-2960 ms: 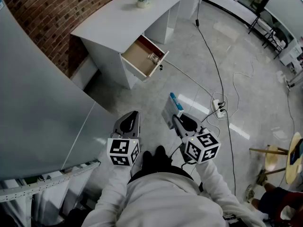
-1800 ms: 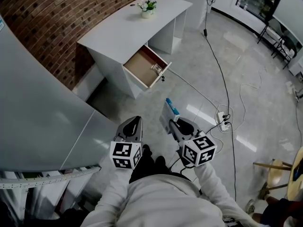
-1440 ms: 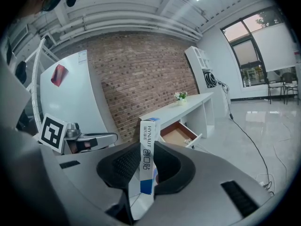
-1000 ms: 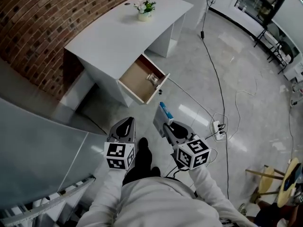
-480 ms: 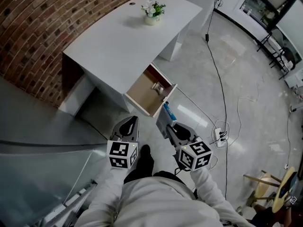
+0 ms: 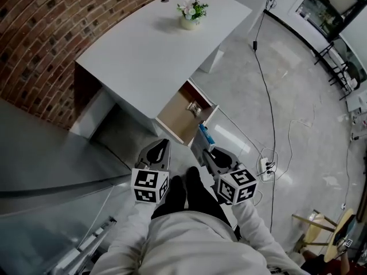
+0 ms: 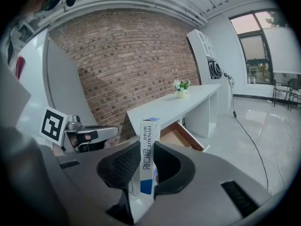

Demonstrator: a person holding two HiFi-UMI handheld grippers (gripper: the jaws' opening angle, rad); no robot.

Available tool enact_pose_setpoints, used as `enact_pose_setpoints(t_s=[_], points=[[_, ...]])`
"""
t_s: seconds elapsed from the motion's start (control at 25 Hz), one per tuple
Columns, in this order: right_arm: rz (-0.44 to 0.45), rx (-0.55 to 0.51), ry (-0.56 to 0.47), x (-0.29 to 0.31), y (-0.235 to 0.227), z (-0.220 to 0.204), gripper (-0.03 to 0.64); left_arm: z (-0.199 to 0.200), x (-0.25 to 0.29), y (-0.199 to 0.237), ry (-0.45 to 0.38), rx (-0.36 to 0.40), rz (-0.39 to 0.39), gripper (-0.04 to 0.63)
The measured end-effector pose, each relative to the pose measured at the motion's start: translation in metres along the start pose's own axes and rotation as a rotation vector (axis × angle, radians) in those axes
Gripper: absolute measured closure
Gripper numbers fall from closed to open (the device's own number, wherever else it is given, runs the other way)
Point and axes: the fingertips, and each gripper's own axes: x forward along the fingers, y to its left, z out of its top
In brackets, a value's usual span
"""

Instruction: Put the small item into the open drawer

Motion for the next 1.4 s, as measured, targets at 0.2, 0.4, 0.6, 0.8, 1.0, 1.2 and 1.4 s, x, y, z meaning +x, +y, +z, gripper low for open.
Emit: enact_pose_setpoints(t_s=[0.2, 0.4, 0.6, 0.8, 1.0, 1.2, 1.4], points=[[0.025, -0.007, 0.029, 0.022, -0.014, 0.004, 0.508, 0.0, 0.014, 0.009, 0.007, -0.019, 0.031, 0.566], [0.072, -0.025, 0.076, 0.049, -0.029, 0.012, 0.508, 0.004, 0.031, 0.022, 0.012, -0.053, 0.084, 0.566], [0.124, -0.05, 0.122, 0.073, -0.047, 0.021, 0.508, 0.006, 0.046, 0.035, 0.018, -0.082, 0.147, 0.566], [0.183, -0.073, 0.179, 0.095, -0.064, 0.023, 0.508, 0.001, 0.058, 0.042, 0.033, -0.121, 0.219, 0.566], [0.236, -0.111, 0.237, 0.117, -0.07, 0.018, 0.508, -0.005, 0.064, 0.047, 0.047, -0.158, 0.279, 0.566], [0.292, -0.153, 0.3, 0.141, -0.07, 0.006, 0.508, -0.009, 0.064, 0.057, 0.042, -0.196, 0.346, 0.566], [0.334, -0.201, 0.373, 0.165, -0.072, -0.005, 0.508, -0.016, 0.057, 0.066, 0.038, -0.239, 0.42, 0.566]])
